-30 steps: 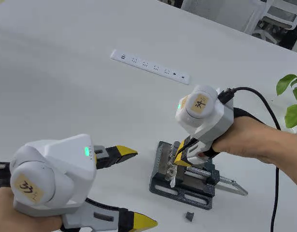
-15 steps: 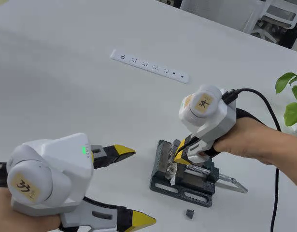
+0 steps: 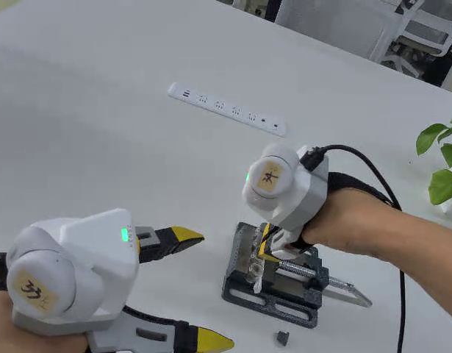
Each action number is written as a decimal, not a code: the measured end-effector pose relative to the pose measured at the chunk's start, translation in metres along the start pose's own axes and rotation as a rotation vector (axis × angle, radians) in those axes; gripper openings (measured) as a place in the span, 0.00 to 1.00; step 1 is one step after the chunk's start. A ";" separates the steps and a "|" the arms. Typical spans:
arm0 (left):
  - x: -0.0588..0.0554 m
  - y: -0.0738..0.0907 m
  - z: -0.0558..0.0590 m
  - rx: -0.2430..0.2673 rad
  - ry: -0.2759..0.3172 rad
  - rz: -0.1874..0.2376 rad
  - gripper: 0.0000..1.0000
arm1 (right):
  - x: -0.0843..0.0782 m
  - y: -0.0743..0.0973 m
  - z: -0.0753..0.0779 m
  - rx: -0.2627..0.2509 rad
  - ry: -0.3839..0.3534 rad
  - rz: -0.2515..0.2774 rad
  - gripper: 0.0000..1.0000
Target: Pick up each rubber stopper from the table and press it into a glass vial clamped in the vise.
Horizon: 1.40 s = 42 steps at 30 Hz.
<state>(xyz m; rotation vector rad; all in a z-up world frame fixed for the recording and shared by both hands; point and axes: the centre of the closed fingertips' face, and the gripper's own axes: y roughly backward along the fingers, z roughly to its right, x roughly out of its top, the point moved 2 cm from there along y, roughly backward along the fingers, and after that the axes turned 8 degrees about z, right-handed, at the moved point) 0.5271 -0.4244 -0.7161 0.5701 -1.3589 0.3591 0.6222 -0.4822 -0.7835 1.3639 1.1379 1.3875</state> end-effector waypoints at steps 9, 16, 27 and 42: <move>0.005 0.001 0.003 0.000 -0.016 -0.002 0.71 | 0.000 -0.003 0.000 0.017 0.014 -0.046 0.00; 0.002 0.006 0.005 0.008 -0.030 -0.024 0.71 | -0.001 0.001 -0.003 0.037 0.007 -0.031 0.00; 0.005 0.016 0.006 0.037 -0.047 -0.036 0.71 | -0.005 0.003 0.001 0.006 -0.024 0.064 0.00; 0.009 0.018 0.010 0.044 -0.065 -0.050 0.71 | -0.006 0.007 0.000 -0.018 -0.085 0.168 0.03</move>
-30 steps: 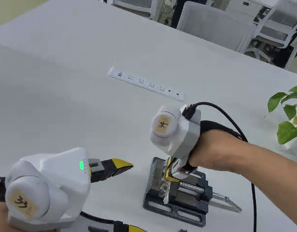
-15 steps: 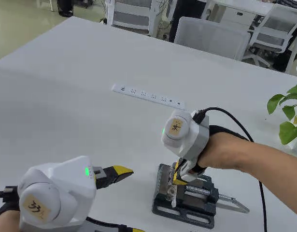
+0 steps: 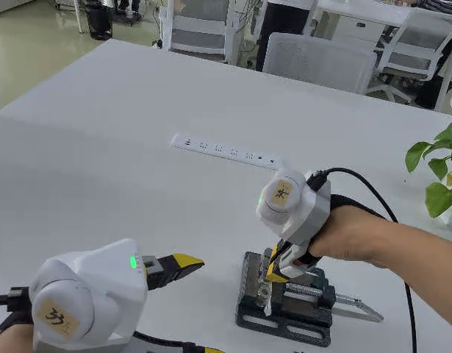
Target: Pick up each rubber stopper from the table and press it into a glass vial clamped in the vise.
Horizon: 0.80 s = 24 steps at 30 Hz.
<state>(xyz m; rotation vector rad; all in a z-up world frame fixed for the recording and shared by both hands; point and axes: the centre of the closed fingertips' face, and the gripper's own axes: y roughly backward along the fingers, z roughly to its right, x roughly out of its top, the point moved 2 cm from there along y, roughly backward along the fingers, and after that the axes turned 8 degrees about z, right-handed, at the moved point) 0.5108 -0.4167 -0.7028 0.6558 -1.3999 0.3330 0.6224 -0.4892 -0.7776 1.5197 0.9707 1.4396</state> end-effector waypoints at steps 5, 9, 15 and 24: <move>-0.001 0.001 0.001 -0.003 -0.003 -0.006 0.71 | -0.004 0.014 -0.001 -0.018 -0.012 0.039 0.05; 0.000 0.000 0.002 -0.009 -0.008 -0.010 0.71 | -0.010 0.024 -0.001 -0.036 -0.039 0.085 0.07; 0.000 -0.002 0.004 -0.021 -0.019 -0.017 0.70 | -0.020 0.043 -0.006 -0.069 -0.085 0.164 0.13; 0.001 -0.005 0.008 -0.049 -0.039 -0.033 0.70 | -0.042 0.069 -0.015 -0.124 -0.153 0.284 0.22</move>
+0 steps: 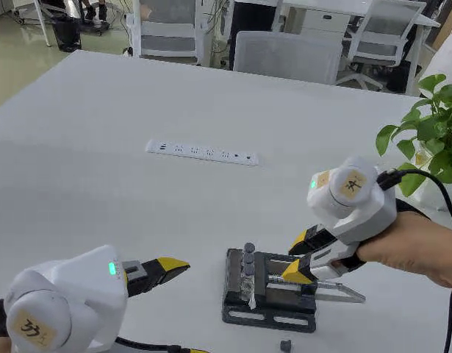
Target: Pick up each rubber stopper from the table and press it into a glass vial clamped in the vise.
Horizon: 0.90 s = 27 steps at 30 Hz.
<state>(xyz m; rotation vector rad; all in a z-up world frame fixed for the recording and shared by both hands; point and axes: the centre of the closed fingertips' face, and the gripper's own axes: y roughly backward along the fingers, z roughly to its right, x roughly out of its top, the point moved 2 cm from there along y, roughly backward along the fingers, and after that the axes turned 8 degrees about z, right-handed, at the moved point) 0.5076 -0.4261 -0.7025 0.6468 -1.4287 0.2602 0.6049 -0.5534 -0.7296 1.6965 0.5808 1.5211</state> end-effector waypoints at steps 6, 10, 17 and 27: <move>0.003 -0.006 0.006 -0.021 -0.014 -0.010 0.67 | -0.012 0.017 -0.005 -0.021 -0.045 0.072 0.27; 0.005 -0.012 0.008 -0.042 -0.024 -0.021 0.67 | -0.023 0.028 -0.009 -0.036 -0.065 0.110 0.33; 0.006 -0.020 0.009 -0.072 -0.044 -0.037 0.66 | -0.045 0.042 -0.016 -0.044 -0.099 0.174 0.44; -0.001 -0.038 0.011 -0.130 -0.069 -0.084 0.61 | -0.074 0.054 -0.034 -0.042 -0.142 0.293 0.57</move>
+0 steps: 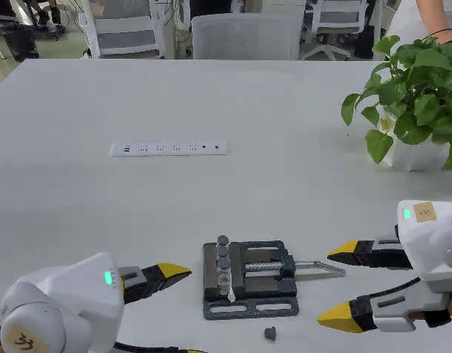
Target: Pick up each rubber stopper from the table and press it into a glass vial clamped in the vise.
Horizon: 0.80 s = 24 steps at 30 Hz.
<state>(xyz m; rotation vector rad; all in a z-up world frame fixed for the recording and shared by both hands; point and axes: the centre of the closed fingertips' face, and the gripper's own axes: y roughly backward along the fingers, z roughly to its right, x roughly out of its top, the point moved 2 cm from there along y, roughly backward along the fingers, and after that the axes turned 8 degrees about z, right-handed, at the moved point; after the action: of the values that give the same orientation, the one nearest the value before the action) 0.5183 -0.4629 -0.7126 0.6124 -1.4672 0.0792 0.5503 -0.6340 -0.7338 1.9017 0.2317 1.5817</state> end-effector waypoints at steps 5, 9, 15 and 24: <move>-0.006 -0.010 0.001 -0.035 -0.013 -0.032 0.57 | -0.010 0.006 -0.009 0.006 -0.026 0.056 0.62; -0.011 -0.020 0.002 -0.069 -0.039 -0.068 0.55 | -0.023 0.012 -0.011 0.002 -0.050 0.089 0.65; -0.020 -0.036 0.003 -0.120 -0.063 -0.117 0.52 | -0.037 0.020 -0.012 -0.006 -0.085 0.141 0.70; -0.038 -0.065 0.006 -0.187 -0.095 -0.187 0.40 | -0.055 0.025 -0.017 -0.023 -0.130 0.164 0.70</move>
<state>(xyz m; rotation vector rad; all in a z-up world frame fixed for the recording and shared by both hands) 0.5351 -0.5087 -0.7706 0.6034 -1.4825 -0.2333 0.5134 -0.6760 -0.7633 2.0407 0.0020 1.5493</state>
